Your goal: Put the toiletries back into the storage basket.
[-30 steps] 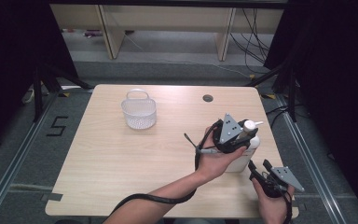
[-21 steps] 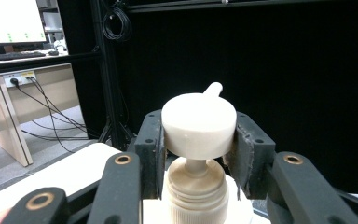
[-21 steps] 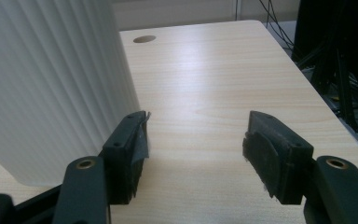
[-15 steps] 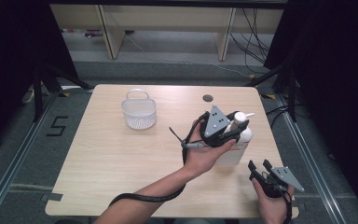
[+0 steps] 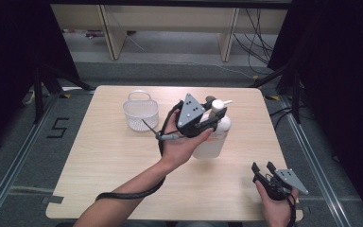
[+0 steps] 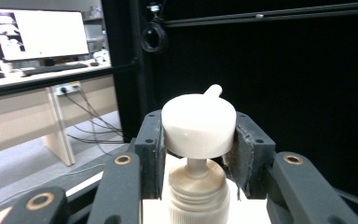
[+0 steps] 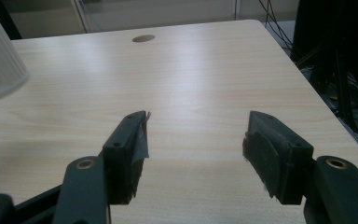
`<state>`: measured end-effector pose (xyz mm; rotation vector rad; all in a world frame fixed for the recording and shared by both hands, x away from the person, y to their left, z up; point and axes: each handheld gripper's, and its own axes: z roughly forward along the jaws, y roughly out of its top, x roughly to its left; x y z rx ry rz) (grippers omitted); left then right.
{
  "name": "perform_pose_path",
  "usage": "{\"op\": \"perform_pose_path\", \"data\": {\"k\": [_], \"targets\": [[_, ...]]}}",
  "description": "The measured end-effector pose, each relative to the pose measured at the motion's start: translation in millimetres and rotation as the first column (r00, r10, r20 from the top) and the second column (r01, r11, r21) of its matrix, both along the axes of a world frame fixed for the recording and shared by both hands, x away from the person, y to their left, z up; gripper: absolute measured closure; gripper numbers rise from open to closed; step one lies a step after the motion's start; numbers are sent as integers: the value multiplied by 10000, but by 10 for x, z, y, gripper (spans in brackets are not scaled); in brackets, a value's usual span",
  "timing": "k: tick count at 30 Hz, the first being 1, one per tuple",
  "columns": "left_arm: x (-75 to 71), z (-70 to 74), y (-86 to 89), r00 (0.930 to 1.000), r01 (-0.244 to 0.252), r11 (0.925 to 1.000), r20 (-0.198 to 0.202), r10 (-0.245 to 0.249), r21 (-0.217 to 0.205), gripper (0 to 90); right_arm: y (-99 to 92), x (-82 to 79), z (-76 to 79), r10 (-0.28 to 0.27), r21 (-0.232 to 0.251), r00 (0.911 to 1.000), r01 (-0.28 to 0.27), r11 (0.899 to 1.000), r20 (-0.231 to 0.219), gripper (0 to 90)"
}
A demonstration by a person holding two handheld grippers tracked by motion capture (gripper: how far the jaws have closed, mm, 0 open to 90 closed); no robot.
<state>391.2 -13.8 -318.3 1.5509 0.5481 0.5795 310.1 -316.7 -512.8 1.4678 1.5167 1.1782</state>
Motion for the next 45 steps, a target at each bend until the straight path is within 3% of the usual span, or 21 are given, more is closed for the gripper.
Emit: {"op": "perform_pose_path", "data": {"k": [2, 3, 4, 6, 7, 8, 17, 18, 19, 32, 45], "targets": [[20, 12, 84, 9999, -98, 9999, 38, 97, 40, 591, 6, -3, 2, -52, 104, 10000, 52, 9999, -23, 397], [35, 22, 139, 9998, -188, 9998, 54, 188, 14, 591, 24, -16, 6, -168, 272, 9994, 176, 9995, -307, 397], [44, 28, 175, 9997, -238, 9997, 58, 238, 25, 591, 2, -13, 7, -126, -14, 9996, 126, 9999, -258, 397], [69, 42, 263, 9993, -378, 9993, 53, 378, -30, 591, -1, -15, 12, -86, -3, 9996, 86, 10000, -252, 397], [82, 48, 305, 9990, -446, 9990, 82, 447, -31, 591, 26, -13, 4, -218, 267, 9993, 226, 9994, -294, 397], [96, 55, 355, 9986, -530, 9986, 81, 530, -20, 591, 1, 2, -1, -59, 3, 10000, 59, 10000, 13, 397], [181, 60, 664, 9941, -1078, 9942, 139, 1078, 52, 591, 1, -9, 8, -88, -48, 9998, 87, 10000, -171, 397], [207, 55, 749, 9920, -1262, 9920, 85, 1263, -27, 591, -3, -10, 11, -57, -98, 9997, 54, 9999, -227, 397], [218, 54, 785, 9909, -1342, 9909, 85, 1343, -54, 591, 17, -12, 17, -76, 186, 9993, 83, 9998, -362, 397], [309, 119, 1165, 9772, -2107, 9775, 267, 2108, -86, 591, 21, -11, 15, -59, 216, 9991, 68, 9997, -414, 395], [375, 128, 1490, 9619, -2722, 9620, 197, 2725, -196, 591, 14, 5, 0, 39, 174, 9998, -35, 9998, -188, 394]]}}
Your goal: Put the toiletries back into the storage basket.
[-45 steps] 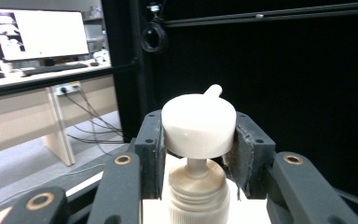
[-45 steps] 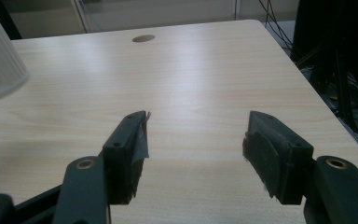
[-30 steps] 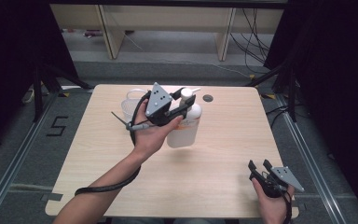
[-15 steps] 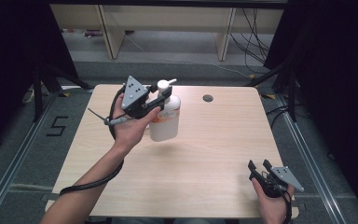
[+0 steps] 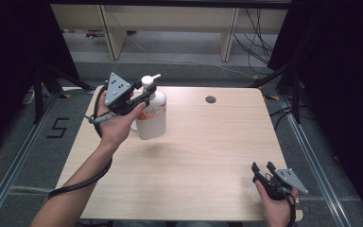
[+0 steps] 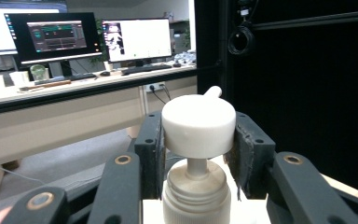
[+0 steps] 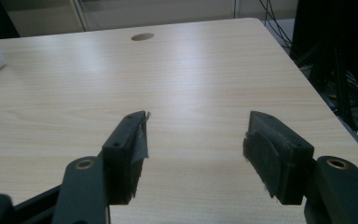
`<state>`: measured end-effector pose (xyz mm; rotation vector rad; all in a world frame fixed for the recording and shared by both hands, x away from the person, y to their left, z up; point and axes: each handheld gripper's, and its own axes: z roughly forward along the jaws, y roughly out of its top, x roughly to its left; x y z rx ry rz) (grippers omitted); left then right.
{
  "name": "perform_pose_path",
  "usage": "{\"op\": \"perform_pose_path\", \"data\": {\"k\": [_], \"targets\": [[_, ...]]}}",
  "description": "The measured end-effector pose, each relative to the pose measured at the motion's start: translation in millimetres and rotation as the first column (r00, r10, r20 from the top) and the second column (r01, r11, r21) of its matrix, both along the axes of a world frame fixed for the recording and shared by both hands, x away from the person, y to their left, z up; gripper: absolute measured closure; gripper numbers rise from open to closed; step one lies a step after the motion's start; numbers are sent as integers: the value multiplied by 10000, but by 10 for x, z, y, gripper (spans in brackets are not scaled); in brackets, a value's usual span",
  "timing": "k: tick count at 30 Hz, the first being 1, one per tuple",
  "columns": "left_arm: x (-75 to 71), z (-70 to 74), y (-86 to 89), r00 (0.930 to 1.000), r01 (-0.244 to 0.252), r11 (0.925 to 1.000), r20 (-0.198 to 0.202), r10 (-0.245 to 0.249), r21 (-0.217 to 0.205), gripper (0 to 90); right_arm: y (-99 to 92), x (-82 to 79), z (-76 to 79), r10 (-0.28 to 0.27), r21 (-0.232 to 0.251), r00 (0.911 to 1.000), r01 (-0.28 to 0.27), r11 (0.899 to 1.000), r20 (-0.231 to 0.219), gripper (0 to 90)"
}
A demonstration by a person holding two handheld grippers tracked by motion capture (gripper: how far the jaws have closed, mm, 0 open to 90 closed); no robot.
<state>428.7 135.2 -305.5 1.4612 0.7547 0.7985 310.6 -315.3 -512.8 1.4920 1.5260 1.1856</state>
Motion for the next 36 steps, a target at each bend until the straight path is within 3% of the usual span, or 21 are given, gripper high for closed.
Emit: {"op": "perform_pose_path", "data": {"k": [2, 18, 26, 36], "targets": [[2, -4, 48, 9998, -200, 9998, 36, 200, 21, 591, 0, 0, 0, 0, -5, 10000, 0, 10000, -12, 394], [110, 20, 297, 9991, -433, 9990, 39, 432, 74, 591, 0, 0, 0, -4, -6, 10000, 4, 10000, -16, 394], [221, 1, 370, 9981, -616, 9981, -48, 616, -17, 591, -1, -2, 3, -12, 0, 10000, 12, 10000, -68, 394], [246, 42, 396, 9977, -681, 9976, -38, 681, -92, 591, 0, 0, 0, -4, -5, 10000, 4, 10000, -15, 394]]}}
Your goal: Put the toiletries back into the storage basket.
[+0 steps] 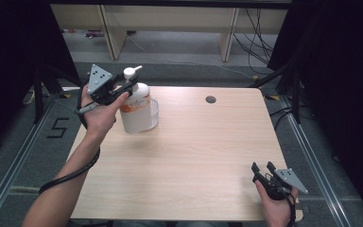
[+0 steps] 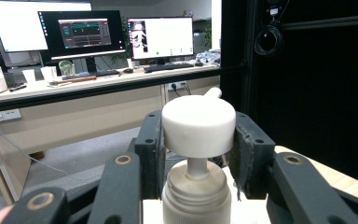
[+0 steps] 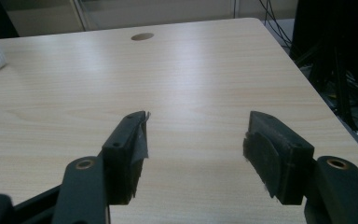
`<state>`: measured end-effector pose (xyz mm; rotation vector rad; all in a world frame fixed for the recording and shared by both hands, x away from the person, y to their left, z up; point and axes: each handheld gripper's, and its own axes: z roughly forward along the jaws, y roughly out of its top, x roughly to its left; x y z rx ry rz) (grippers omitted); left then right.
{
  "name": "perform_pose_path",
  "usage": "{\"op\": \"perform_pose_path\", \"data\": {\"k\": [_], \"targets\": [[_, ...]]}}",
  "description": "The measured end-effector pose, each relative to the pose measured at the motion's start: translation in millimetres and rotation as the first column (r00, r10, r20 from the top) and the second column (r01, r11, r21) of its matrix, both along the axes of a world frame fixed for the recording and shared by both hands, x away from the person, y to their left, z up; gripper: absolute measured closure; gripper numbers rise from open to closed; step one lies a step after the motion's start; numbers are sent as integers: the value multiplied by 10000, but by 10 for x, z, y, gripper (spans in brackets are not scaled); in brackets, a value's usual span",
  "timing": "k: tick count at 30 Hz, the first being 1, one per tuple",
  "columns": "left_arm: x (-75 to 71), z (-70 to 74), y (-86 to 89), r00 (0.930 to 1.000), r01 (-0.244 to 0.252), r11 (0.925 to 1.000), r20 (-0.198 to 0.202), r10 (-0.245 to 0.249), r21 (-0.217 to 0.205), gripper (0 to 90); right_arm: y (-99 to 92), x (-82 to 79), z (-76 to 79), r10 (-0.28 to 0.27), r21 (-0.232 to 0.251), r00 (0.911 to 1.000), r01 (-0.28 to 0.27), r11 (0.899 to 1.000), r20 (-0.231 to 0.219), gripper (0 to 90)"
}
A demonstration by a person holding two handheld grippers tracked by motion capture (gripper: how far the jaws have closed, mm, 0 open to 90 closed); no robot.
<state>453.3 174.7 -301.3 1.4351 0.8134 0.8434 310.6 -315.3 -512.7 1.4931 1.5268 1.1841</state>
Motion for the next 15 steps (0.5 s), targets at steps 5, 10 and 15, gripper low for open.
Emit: {"op": "perform_pose_path", "data": {"k": [5, 10, 15], "targets": [[-20, 61, 1, 10000, 13, 10000, 82, -12, -96, 591, 1, -3, 4, -2, 27, 10000, 2, 10000, -93, 394], [-31, 115, 0, 9998, 49, 10000, 209, -48, -55, 591, 0, 0, 1, 0, -4, 10000, 0, 10000, -22, 394], [-25, 191, 4, 9995, 56, 9999, 308, -52, -125, 591, 1, 1, 4, -153, -134, 9998, 151, 9998, -144, 394]]}}
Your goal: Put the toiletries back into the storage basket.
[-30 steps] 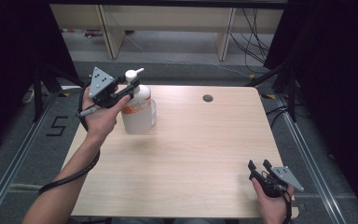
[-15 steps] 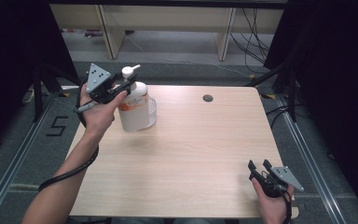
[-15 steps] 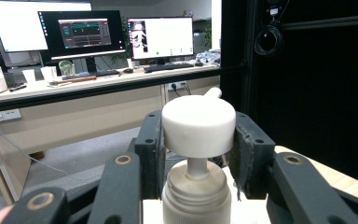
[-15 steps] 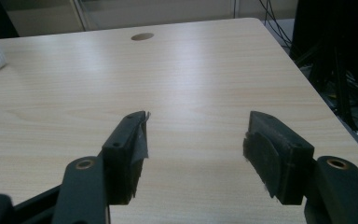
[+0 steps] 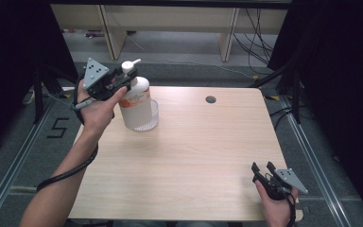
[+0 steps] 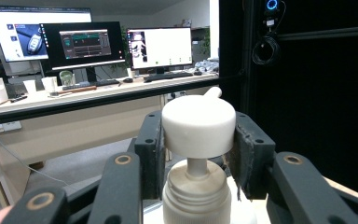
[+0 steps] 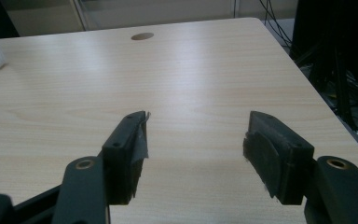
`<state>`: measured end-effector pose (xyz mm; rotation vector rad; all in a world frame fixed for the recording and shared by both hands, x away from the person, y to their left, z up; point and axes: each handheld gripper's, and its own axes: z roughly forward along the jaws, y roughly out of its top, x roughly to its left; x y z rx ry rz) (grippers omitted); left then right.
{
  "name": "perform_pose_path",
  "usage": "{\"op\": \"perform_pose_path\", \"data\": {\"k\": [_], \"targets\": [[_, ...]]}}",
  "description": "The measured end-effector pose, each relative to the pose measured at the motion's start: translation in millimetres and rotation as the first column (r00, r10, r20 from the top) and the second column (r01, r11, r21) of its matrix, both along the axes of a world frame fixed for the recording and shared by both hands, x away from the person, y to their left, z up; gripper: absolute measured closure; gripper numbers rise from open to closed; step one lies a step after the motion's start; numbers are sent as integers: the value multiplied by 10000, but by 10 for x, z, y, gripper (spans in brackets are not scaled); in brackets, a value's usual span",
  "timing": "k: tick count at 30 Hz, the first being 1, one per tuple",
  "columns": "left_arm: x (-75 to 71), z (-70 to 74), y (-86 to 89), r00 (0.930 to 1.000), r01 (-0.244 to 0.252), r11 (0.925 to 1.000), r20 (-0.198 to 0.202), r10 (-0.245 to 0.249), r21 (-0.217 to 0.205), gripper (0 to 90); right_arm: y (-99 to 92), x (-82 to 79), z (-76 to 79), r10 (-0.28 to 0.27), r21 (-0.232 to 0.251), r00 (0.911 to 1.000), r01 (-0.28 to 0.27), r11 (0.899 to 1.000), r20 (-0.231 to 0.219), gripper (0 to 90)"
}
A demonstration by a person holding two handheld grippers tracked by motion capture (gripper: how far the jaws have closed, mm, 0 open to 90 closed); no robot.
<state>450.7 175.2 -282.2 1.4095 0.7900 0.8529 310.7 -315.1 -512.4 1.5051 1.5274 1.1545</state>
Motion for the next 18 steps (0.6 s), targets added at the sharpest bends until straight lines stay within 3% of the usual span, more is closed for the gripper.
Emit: {"op": "perform_pose_path", "data": {"k": [13, 14, 18], "targets": [[31, 93, -7, 10000, 52, 10000, 76, -52, -46, 591, 6, 2, 0, -1, 53, 10000, 1, 10000, -48, 394], [35, 100, -5, 10000, 58, 10000, 72, -58, 6, 591, -8, 3, 2, 1, -146, 10000, -2, 9999, -8, 395], [49, 125, -6, 9999, 37, 10000, 107, -37, -50, 591, -6, 5, 1, -17, -137, 10000, 17, 9999, -1, 394]]}}
